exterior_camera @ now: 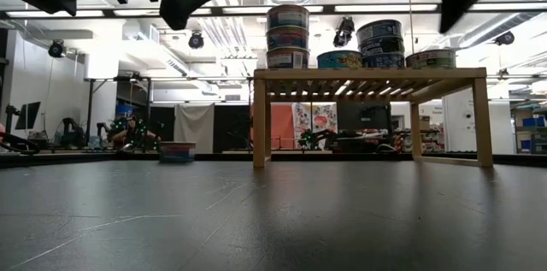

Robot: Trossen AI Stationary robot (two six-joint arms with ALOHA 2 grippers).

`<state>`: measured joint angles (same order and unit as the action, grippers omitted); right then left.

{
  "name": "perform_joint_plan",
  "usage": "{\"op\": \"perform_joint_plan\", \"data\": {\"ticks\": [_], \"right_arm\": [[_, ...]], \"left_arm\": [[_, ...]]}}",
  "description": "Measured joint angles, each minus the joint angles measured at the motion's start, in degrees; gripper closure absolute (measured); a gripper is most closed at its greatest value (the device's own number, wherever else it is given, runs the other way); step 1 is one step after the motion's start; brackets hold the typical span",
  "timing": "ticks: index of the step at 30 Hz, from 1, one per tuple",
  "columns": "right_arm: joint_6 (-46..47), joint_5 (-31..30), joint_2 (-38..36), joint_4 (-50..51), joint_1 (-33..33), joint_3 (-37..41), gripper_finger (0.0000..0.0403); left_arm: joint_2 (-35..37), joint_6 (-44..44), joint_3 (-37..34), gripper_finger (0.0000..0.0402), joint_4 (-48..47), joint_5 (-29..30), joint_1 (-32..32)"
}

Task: Stack canned seafood by type on shelf
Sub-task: Put the green tuna can on the shelf, then adjust the yellow-blue tuna can

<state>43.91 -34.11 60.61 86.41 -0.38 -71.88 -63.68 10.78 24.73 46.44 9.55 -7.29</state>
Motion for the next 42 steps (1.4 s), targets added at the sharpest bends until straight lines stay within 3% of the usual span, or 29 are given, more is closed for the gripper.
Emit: {"op": "perform_joint_plan", "data": {"ticks": [10,16,24,29,33,42], "right_arm": [[-15.7,-1.8,0.4,-19.0,0.0,-11.2,0.0394],[-23.9,7.7,4.8,-28.6,0.0,-15.6,0.0394],[-29.4,9.9,15.3,-23.4,-3.5,-24.6,0.0394],[-34.7,20.2,22.2,-19.5,-6.5,-30.5,0.0394],[-41.5,26.1,27.4,-15.2,-8.0,-35.1,0.0394],[-42.9,26.6,35.3,-8.4,-8.1,-39.9,0.0394]], "left_arm": [[0.5,-8.5,3.8,0.0099,-4.6,0.5,0.2],[0.6,-12.0,10.5,0.0099,-18.7,0.5,0.3],[1.2,-21.0,14.5,0.0104,-27.0,0.5,1.5],[2.4,-25.1,14.9,0.012,-30.1,0.6,5.2],[3.3,-24.7,14.9,0.013,-31.6,0.7,7.2],[7.3,-19.0,15.9,0.0141,-36.7,0.4,5.5]]}}
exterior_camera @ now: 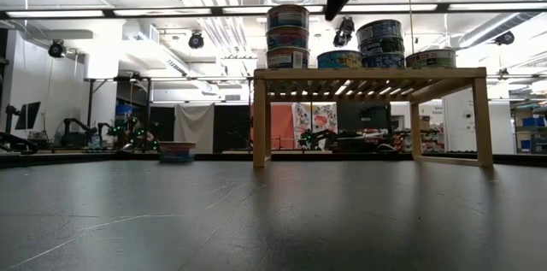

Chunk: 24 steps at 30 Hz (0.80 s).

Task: Stack canned seafood by type on shelf
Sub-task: Adjust the yellow-blue tuna can

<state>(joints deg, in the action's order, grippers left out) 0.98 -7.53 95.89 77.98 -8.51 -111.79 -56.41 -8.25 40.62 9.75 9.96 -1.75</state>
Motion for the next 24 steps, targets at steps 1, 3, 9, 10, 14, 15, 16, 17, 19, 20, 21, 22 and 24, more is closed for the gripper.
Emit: {"op": "perform_joint_plan", "data": {"ticks": [1,3,9,10,14,15,16,17,19,20,21,22,24], "right_arm": [[0.5,0.0,0.2,0.1,0.0,0.4,0.0394],[1.6,-1.1,0.4,0.0,0.0,1.4,0.0394],[4.4,-7.5,-0.9,0.1,0.1,7.0,0.0394],[4.4,-7.5,-1.2,0.0,0.1,7.8,0.0394],[5.1,-7.5,-2.1,-0.3,0.1,10.9,0.0394],[5.1,-7.5,-2.1,-0.3,0.1,11.4,0.0394],[5.3,-7.5,-2.1,-0.3,0.1,11.8,0.0394],[5.5,-7.5,-2.1,-0.3,0.1,12.0,0.0394],[5.6,-7.5,-2.1,-0.3,0.1,12.0,0.0394],[5.6,-7.5,-2.1,-0.3,0.1,12.0,0.0394],[5.6,-7.5,-2.1,-0.3,0.1,12.1,0.0394],[5.5,-7.5,-2.1,-0.3,0.1,12.2,0.0394],[5.6,-7.5,-2.1,-0.4,0.1,12.4,0.0394]], "left_arm": [[0.9,0.5,0.4,0.0141,-1.3,0.0,-0.1],[2.8,1.2,1.3,0.0142,-4.0,0.0,-0.5],[8.5,1.3,1.7,0.0142,-8.7,0.0,-1.1],[9.4,1.3,1.4,0.0142,-8.8,-0.1,-1.1],[12.0,1.5,-0.5,0.0142,-9.6,0.0,-1.1],[12.5,1.6,-0.9,0.0142,-9.8,-0.1,-1.1],[12.8,1.7,-1.0,0.0142,-9.7,0.0,-1.1],[13.1,1.8,-1.1,0.0142,-9.8,0.0,-1.1],[13.3,1.8,-1.3,0.0142,-10.4,0.0,-1.1],[13.2,1.9,-1.3,0.0142,-10.5,0.0,-1.1],[13.1,1.9,-1.3,0.0142,-10.7,-0.1,-1.1],[13.0,2.0,-1.4,0.0142,-10.9,0.0,-1.1],[12.7,2.0,-1.4,0.0142,-10.8,0.0,-1.1]]}}
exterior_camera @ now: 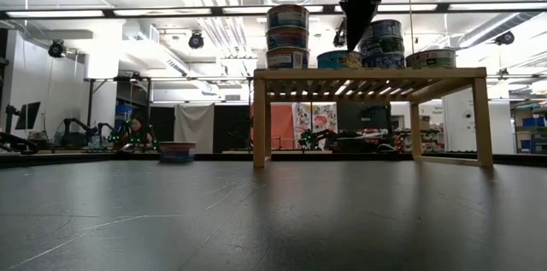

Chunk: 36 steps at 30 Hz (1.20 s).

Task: Stack canned seafood by type on shelf
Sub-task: Adjust the yellow-blue tuna can, then stack the blue-pink tuna can on top of the blue-pink tuna can on the shelf

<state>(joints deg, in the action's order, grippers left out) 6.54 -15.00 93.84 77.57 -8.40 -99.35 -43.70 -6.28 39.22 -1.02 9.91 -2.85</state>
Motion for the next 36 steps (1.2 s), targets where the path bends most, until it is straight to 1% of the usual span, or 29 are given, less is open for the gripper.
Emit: {"op": "perform_joint_plan", "data": {"ticks": [6,10,16,21,26,32,36], "right_arm": [[-0.1,0.4,0.0,0.1,0.0,1.6,0.0394],[0.3,-0.9,0.0,-0.5,0.0,3.2,0.0394],[-0.6,-1.6,0.0,-3.7,-0.2,3.4,0.0394],[-0.1,-1.7,0.0,-4.2,-1.5,3.4,0.0394],[-0.2,-5.1,0.0,-4.7,-1.8,3.5,0.0394],[-0.8,-4.1,-0.3,-4.6,-1.6,3.4,0.0394],[-0.6,-4.1,-2.5,-4.7,-1.0,3.1,0.0394]], "left_arm": [[-0.4,0.3,0.0,0.0142,0.0,0.0,0.0],[-0.4,0.4,0.0,0.0141,0.0,0.0,0.0],[-0.4,0.4,0.0,0.0141,0.0,0.0,0.0],[-0.4,0.4,0.0,0.0141,0.0,0.0,0.0],[-0.4,0.4,0.0,0.0141,0.0,0.0,0.0],[-0.5,0.4,0.0,0.0141,0.0,0.0,0.0],[-1.2,0.9,0.0,0.0141,0.0,0.0,0.0]]}}
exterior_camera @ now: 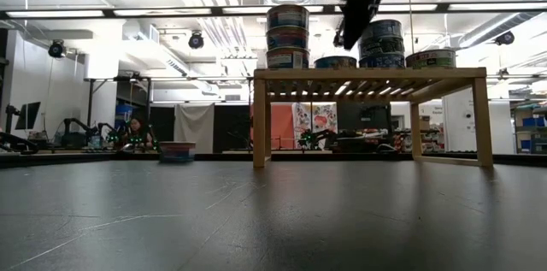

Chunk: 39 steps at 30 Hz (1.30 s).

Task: Stack canned seafood by type on shelf
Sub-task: Stack the blue-pink tuna can on top of the blue-pink tuna can on the shelf

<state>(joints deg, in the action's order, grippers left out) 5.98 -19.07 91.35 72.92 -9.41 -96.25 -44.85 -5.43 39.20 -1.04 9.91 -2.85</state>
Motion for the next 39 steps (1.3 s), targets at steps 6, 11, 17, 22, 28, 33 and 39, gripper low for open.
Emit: {"op": "perform_joint_plan", "data": {"ticks": [6,11,17,22,28,33,39], "right_arm": [[0.1,0.0,-4.9,-4.1,2.2,0.1,0.0394],[-1.6,0.0,-10.1,-13.3,6.8,4.0,0.0394],[-2.3,0.0,-15.9,-24.8,11.4,12.7,0.0394],[0.1,-0.1,-18.3,-28.8,13.5,18.2,0.0394],[2.5,-0.4,-18.8,-30.3,13.9,21.4,0.0394],[3.8,-0.5,-18.5,-30.5,15.6,22.2,0.0394],[5.1,-0.5,-18.3,-34.8,20.3,25.2,0.0394]], "left_arm": [[-2.7,0.0,0.0,0.0141,-0.5,0.0,0.0],[-3.8,0.8,0.1,0.0141,-0.5,0.2,0.0],[-3.8,2.6,0.1,0.0149,-6.6,10.7,0.1],[-3.9,4.3,0.2,0.0184,-12.8,19.8,2.0],[-4.6,8.6,0.2,0.0277,-19.7,13.0,9.9],[-6.7,9.1,0.2,0.038,-22.7,12.6,15.7],[-9.9,9.1,0.2,0.0392,-22.8,12.5,17.4]]}}
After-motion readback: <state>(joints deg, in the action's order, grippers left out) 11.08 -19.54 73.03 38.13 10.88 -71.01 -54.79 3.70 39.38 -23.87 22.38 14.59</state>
